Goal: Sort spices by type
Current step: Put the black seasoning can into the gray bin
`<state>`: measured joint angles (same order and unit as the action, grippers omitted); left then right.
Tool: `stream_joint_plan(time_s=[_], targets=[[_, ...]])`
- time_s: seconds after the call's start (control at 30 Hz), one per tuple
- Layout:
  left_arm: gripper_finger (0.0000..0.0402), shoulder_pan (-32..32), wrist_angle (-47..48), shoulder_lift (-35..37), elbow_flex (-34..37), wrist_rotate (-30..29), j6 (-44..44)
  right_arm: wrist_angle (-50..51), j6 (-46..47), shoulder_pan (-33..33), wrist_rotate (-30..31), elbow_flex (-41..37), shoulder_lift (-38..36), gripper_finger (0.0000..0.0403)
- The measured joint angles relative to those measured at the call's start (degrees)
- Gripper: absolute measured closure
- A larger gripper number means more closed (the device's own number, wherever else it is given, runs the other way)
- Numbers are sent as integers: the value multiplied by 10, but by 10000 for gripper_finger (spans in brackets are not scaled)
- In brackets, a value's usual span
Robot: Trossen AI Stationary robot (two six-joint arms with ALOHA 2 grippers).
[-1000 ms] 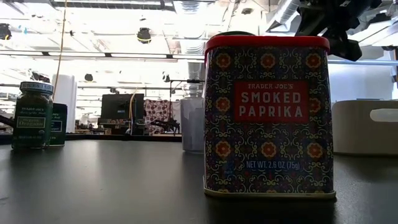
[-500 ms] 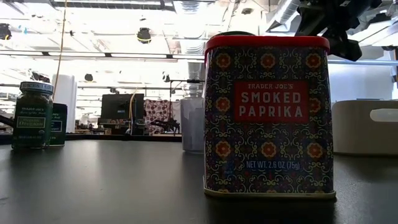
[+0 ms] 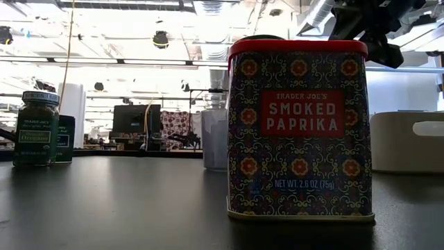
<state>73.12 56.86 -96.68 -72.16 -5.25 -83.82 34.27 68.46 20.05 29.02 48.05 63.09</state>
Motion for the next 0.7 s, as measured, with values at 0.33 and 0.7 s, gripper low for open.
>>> stream_joint_plan(time_s=[0.33, 0.7], targets=[[260, -1, 19, 7, 0, 50, -26, 0, -15, 0, 0, 0, 0, 218], [278, -33, 106, 148, -1, 52, -95, 0, -19, 0, 0, 0, 0, 217]])
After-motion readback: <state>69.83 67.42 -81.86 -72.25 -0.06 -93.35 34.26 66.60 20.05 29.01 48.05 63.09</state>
